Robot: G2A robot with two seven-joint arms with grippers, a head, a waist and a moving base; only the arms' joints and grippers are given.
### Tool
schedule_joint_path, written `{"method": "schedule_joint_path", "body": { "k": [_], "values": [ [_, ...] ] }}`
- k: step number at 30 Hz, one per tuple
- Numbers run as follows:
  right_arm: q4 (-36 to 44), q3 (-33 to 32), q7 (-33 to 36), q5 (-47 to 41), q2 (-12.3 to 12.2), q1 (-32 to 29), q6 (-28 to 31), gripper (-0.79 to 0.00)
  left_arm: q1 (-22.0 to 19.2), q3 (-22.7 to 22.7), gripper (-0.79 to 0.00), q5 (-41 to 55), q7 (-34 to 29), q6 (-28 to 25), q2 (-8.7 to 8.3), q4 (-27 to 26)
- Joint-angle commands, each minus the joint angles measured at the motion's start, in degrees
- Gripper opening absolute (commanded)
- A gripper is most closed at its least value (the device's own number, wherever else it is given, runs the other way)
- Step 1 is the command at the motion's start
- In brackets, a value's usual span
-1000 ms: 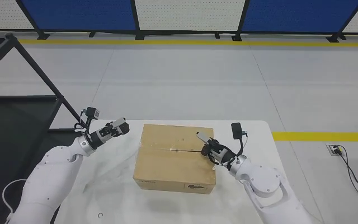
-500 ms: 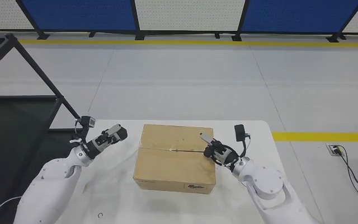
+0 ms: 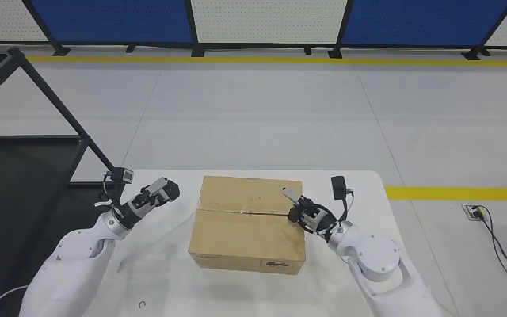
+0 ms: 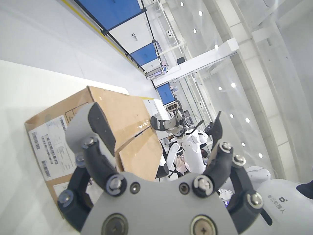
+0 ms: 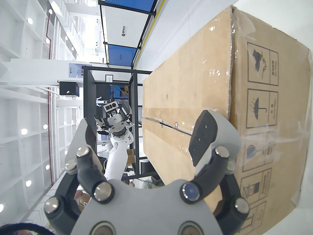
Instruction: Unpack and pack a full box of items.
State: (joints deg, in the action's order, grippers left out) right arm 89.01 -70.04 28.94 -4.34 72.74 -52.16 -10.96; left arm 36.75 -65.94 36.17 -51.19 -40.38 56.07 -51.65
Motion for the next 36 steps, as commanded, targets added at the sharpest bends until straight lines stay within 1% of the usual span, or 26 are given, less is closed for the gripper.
{"method": "schedule_joint_path", "body": {
  "k": [1, 2, 4, 8, 11, 17, 21, 24, 26, 28, 36],
  "values": [
    [0.0, 0.0, 0.0, 0.0, 0.0, 0.0, 0.0, 0.000, 0.0, 0.0, 0.000, 0.0, 0.0, 0.0, 0.00, 0.0],
    [0.0, 0.0, 0.0, 0.0, 0.0, 0.0, 0.0, 0.000, 0.2, -0.1, 0.000, 0.2, 0.6, 0.3, 0.02, 0.0],
    [0.0, 0.0, 0.0, 0.0, 0.0, 0.0, 0.0, 0.000, 2.0, -0.4, 0.000, 0.3, 3.3, 0.9, 0.09, -2.3],
    [0.0, 0.0, 0.0, 0.0, 0.0, 0.0, 0.0, 0.000, 8.8, -3.0, 0.000, 3.1, 6.1, -1.0, -0.37, -8.3],
    [0.0, 0.0, 0.0, 0.0, 0.0, 0.0, 0.0, 0.000, 15.2, -5.7, 0.000, 1.6, 10.3, -1.2, -1.05, -13.6],
    [0.0, 0.0, 0.0, 0.0, 0.0, 0.0, 0.0, 0.000, 30.9, -11.9, 0.000, -0.4, 22.1, 1.0, -2.02, -28.1],
    [0.0, 0.0, 0.0, 0.0, 0.0, 0.0, 0.0, 0.000, 40.3, -15.3, 0.000, -3.8, 30.3, 2.9, -2.19, -36.2],
    [0.0, 0.0, 0.0, 0.0, 0.0, 0.0, 0.0, 0.000, 46.0, -16.6, 0.000, -7.1, 36.2, 4.4, -2.00, -41.8],
    [0.0, 0.0, 0.0, 0.0, 0.0, 0.0, 0.0, 0.000, 48.6, -16.8, 0.000, -8.9, 39.8, 6.4, -1.75, -44.6],
    [0.0, 0.0, 0.0, 0.0, 0.0, 0.0, 0.0, 0.000, 50.1, -16.4, 0.000, -10.6, 43.3, 8.4, -1.41, -46.6],
    [0.0, 0.0, 0.0, 0.0, 0.0, 0.0, 0.0, 0.000, 50.4, -16.2, 0.000, -10.5, 43.9, 8.7, -1.32, -46.9]
  ]
}}
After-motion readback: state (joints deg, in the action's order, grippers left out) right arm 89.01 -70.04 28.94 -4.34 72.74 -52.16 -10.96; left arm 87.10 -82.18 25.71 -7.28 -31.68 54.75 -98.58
